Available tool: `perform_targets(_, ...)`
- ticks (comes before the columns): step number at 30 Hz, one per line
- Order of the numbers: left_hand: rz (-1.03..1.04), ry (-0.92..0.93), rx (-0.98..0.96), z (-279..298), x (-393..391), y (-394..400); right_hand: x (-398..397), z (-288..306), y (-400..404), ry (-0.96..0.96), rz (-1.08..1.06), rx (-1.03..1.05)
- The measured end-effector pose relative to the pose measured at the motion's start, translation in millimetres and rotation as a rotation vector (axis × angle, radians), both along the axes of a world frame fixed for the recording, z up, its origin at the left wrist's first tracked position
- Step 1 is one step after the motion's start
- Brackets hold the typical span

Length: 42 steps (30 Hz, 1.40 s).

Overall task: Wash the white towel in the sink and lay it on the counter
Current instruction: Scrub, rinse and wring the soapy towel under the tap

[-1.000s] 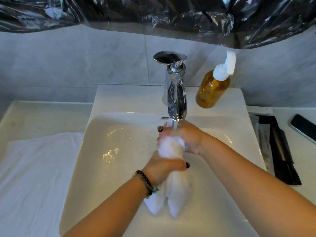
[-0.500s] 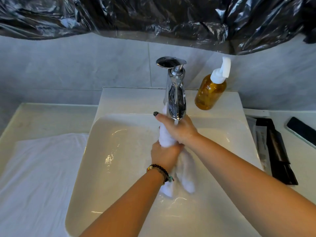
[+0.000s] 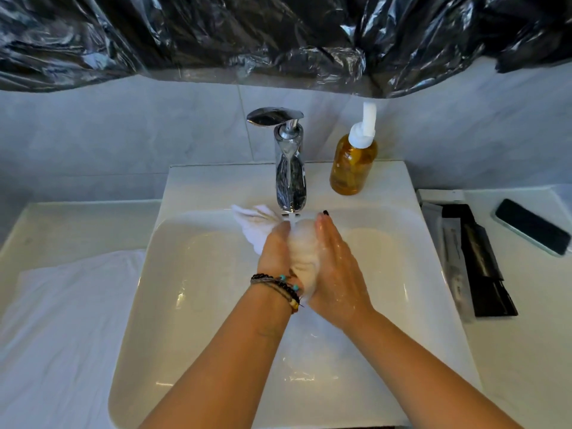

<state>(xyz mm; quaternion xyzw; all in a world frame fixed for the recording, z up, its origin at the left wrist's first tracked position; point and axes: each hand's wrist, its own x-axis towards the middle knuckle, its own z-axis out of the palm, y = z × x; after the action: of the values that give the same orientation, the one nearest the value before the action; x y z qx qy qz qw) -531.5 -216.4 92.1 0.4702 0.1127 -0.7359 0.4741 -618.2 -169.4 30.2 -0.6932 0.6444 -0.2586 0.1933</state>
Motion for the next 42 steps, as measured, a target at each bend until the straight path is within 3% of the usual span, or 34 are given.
perform_targets(2,-0.192,-0.37,-0.027,-12,2,-3,-2,3,-15,-0.044,-0.051,0.097)
perform_targets(4,-0.247,-0.671,-0.064,-19,1,-11,-3,4,-24,-0.081,-0.036,0.249)
perform_targets(7,-0.313,-0.768,-0.261,-19,2,-13,-4,10,-32,-0.064,-0.023,0.387)
perform_targets(10,-0.463,-0.761,-0.346,-30,11,-19,-4,17,-35,-0.332,-0.019,0.522)
perform_targets(14,-0.55,-0.693,-0.443,-37,23,-23,-8,19,-39,-0.532,0.075,0.679)
perform_targets(20,-0.611,-0.419,-0.622,-37,34,-22,-16,21,-49,-0.71,0.263,0.984)
perform_targets(24,-0.399,-0.374,-0.453,-38,31,-20,-27,28,-49,-0.814,0.31,1.123)
perform_targets(27,-0.29,-0.441,-0.236,-38,33,-18,-38,23,-33,-0.939,0.239,1.004)
perform_targets(29,-0.182,-0.524,-0.105,-41,37,-18,-36,20,-10,-0.805,0.121,0.61)
perform_targets(31,-0.068,-0.562,0.018,-40,39,-19,-28,15,14,-0.431,0.024,0.118)
perform_targets(33,-0.032,-0.552,0.1,-34,39,-18,-16,11,29,-0.078,0.101,-0.13)
perform_targets(35,-0.067,-0.474,0.123,-26,36,-13,-1,1,33,0.148,0.23,-0.186)
perform_targets(39,-0.203,-0.367,-0.005,-18,26,-3,8,1,5,0.192,0.047,-0.202)
perform_targets(42,-0.234,-0.549,-0.001,-21,24,-3,5,16,-19,0.203,0.042,-0.01)
